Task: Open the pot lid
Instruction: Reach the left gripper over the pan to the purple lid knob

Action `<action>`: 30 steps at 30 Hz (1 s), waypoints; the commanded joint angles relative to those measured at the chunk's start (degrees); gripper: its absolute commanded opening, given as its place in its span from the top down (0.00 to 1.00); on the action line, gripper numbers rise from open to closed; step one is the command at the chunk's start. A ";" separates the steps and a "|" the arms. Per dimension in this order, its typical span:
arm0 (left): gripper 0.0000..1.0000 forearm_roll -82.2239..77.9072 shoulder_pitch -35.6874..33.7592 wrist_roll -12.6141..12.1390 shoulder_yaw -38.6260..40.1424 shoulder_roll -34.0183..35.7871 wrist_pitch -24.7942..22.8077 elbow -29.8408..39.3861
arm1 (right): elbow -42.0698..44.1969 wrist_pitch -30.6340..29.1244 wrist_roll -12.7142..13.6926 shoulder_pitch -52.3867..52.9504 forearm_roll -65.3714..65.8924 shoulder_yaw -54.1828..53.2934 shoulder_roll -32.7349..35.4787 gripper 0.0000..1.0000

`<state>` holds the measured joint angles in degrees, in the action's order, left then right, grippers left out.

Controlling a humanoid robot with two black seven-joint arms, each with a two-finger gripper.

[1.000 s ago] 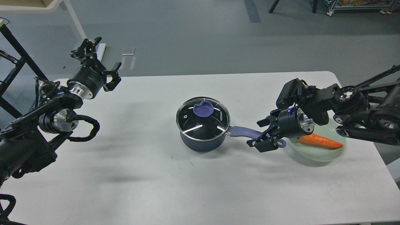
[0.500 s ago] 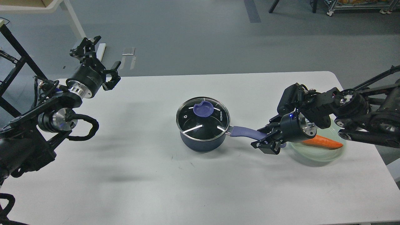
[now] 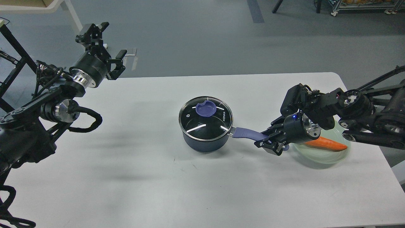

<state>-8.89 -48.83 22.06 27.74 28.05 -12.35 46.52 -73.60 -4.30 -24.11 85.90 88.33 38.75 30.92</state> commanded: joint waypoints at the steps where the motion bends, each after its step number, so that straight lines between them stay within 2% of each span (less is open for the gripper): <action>1: 0.01 -8.57 -2.66 0.09 -1.37 0.60 0.92 3.90 | 0.04 0.00 0.03 -0.29 -0.09 -0.08 0.10 0.76; 5: 0.01 -21.66 -6.44 0.00 -4.26 3.06 5.05 12.96 | 0.04 0.00 0.03 -0.47 -0.18 -0.08 0.19 0.76; 9: 0.01 -34.94 -10.58 0.35 -9.53 2.45 5.50 16.49 | 0.04 0.00 0.03 -0.38 -0.18 -0.16 0.19 0.76; 15: 0.03 -56.11 -12.25 0.26 -13.40 -3.79 7.34 16.32 | 0.12 0.00 0.03 -0.03 -0.09 -0.25 0.10 0.76; 22: 0.02 -84.51 -12.34 0.61 -22.98 -7.05 17.97 15.97 | 0.12 0.00 0.03 -0.47 -0.09 -0.34 0.10 0.76; 25: 0.02 -88.93 -12.43 0.53 -25.80 -8.27 19.73 15.27 | 0.04 0.00 0.03 -0.73 -0.09 -0.34 0.10 0.76; 30: 0.02 -89.46 -12.43 0.35 -30.45 -10.82 21.40 10.00 | 0.04 0.00 0.03 -0.73 -0.09 -0.34 0.10 0.76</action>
<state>-98.05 -61.27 22.51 0.14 18.45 7.92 59.13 -73.51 -4.30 -24.06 85.19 88.24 38.38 31.03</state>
